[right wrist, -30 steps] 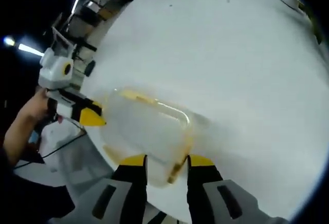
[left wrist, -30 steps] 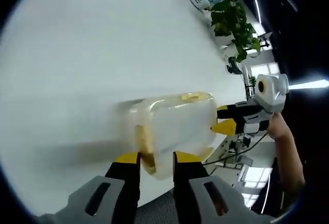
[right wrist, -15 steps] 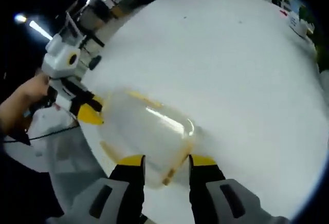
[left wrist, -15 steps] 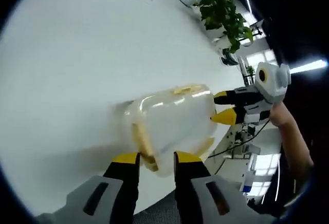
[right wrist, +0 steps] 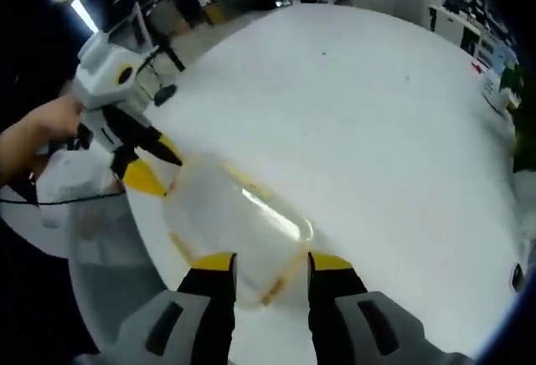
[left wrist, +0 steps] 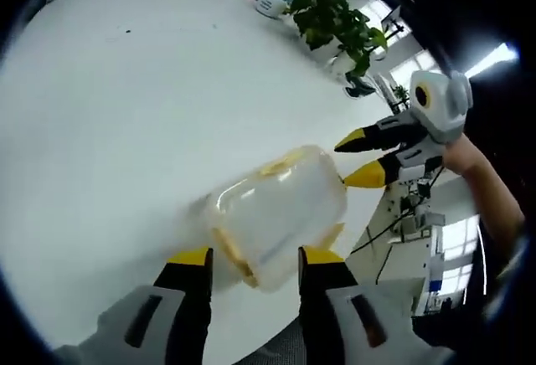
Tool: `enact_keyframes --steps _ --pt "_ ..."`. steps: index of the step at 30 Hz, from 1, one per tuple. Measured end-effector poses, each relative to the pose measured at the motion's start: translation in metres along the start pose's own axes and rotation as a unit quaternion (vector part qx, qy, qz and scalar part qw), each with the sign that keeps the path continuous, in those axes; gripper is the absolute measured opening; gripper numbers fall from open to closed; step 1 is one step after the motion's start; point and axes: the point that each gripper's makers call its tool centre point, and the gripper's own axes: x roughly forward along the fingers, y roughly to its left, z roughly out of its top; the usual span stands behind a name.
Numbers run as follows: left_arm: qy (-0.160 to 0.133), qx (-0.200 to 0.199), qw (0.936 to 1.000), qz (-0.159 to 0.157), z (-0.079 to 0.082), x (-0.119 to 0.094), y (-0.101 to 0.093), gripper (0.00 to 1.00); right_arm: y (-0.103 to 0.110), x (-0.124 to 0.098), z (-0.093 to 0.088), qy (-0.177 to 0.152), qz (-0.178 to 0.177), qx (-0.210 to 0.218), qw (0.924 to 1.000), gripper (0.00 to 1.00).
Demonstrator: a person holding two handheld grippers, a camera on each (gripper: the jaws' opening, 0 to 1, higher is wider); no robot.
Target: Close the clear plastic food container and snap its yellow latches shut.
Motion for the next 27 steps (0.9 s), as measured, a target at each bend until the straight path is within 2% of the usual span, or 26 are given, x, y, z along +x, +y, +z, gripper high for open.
enact_keyframes --steps 1,2,6,9,14,16,17,21,23,27 --pt "-0.005 0.018 0.9998 0.002 0.003 0.000 0.000 0.36 0.003 -0.001 0.001 0.000 0.000 -0.007 1.0000 0.29" --pt "-0.003 0.018 0.9998 0.003 0.002 0.000 -0.003 0.36 0.005 -0.001 0.002 0.000 0.001 -0.009 1.0000 0.29" --pt "0.005 0.057 0.9983 0.008 0.002 -0.001 -0.008 0.36 0.012 0.000 0.006 0.004 0.007 -0.041 0.9991 0.26" --pt "0.008 0.101 0.9947 0.017 0.003 -0.001 -0.010 0.39 0.015 0.000 0.007 0.008 0.006 -0.062 0.9980 0.26" --pt "0.014 0.164 0.9857 0.034 0.008 0.002 -0.017 0.38 0.017 0.002 0.010 0.012 0.008 -0.090 0.9958 0.24" --pt "0.015 0.192 0.9804 0.042 0.010 0.003 -0.019 0.38 0.021 0.002 0.012 0.009 0.015 -0.127 0.9917 0.17" --pt "0.020 0.210 0.9765 0.043 0.010 0.004 -0.020 0.38 0.021 0.003 0.010 0.012 0.012 -0.122 0.9924 0.16" --pt "0.026 0.234 0.9711 0.037 0.009 0.008 -0.028 0.37 0.024 0.004 0.011 0.013 0.017 -0.150 0.9884 0.15" --pt "0.030 0.274 0.9602 0.044 0.011 0.009 -0.029 0.37 0.025 0.005 0.011 0.016 0.018 -0.165 0.9859 0.13" --pt "0.036 0.318 0.9459 0.052 0.013 0.012 -0.032 0.36 0.028 0.008 0.011 0.022 0.020 -0.190 0.9813 0.06"
